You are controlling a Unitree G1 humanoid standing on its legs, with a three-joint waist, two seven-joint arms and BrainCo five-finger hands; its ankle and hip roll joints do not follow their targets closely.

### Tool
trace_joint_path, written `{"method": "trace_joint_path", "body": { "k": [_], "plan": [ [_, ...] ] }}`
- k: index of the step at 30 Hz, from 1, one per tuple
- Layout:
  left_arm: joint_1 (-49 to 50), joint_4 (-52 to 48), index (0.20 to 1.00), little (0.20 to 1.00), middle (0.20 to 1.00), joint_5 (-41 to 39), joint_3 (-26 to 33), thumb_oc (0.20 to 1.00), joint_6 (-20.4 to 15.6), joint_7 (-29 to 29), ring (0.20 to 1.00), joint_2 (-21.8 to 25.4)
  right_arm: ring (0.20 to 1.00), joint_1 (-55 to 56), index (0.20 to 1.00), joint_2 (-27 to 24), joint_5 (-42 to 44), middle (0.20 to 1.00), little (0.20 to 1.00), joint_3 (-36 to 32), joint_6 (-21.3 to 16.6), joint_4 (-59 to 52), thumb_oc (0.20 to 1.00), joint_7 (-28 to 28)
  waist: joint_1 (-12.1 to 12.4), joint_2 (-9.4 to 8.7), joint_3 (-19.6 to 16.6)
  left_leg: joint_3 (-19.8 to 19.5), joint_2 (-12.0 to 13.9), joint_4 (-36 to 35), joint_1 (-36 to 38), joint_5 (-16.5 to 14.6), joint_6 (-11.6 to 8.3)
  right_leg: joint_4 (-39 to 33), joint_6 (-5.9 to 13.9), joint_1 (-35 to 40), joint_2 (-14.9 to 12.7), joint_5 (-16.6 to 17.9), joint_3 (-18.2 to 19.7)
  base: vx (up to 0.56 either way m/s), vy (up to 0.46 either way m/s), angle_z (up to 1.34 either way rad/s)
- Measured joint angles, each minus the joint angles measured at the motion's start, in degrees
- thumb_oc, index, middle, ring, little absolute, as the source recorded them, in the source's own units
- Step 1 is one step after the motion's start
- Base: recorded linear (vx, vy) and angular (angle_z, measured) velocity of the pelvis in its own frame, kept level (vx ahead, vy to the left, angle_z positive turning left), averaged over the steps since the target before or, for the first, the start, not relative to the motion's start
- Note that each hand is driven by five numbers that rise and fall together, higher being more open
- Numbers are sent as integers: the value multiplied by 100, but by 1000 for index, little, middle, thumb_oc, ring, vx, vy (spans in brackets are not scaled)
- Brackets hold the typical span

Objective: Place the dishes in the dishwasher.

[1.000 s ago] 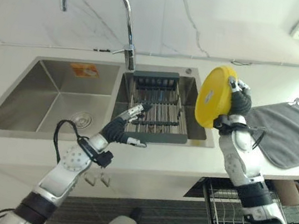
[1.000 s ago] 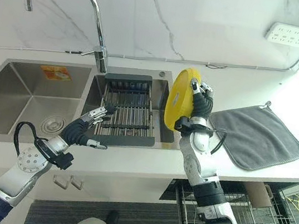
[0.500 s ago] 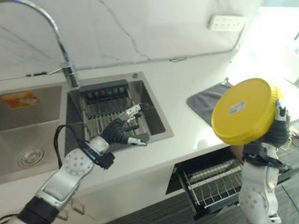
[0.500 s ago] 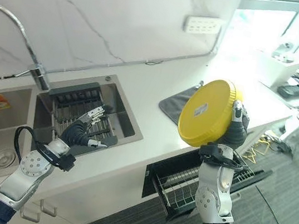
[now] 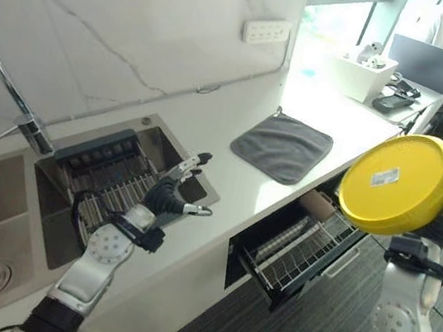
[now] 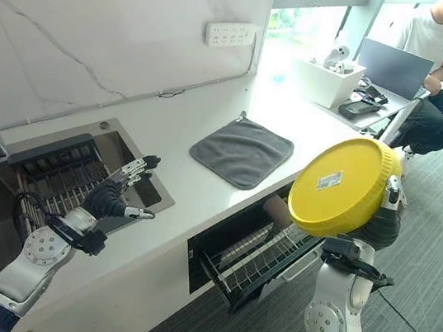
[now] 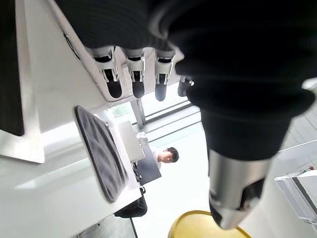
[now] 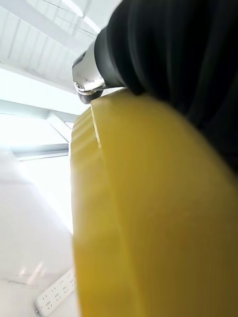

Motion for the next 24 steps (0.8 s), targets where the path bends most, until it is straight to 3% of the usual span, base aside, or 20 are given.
{"method": "trace_joint_path", "body": {
  "k": [14, 24],
  "plan": [
    [7, 3, 1000, 1000, 1000, 1, -29, 1000, 1, -32, 1000, -30, 200, -17, 200, 345, 205, 200, 200, 859, 3, 1262, 200, -6, 123, 135, -111, -19, -35, 0, 10, 0, 48, 4, 15, 23, -2, 40, -15, 46, -25, 1],
    [-23, -2, 1000, 1000, 1000, 0, -26, 1000, -12, -27, 1000, -30, 200, -51, 200, 538, 206, 200, 200, 864, -67, 2012, 200, -133, 174, 143, -123, -15, -34, -3, 105, -66, 24, 0, 8, 111, -17, 16, -9, 12, 1, 0]
  ]
}}
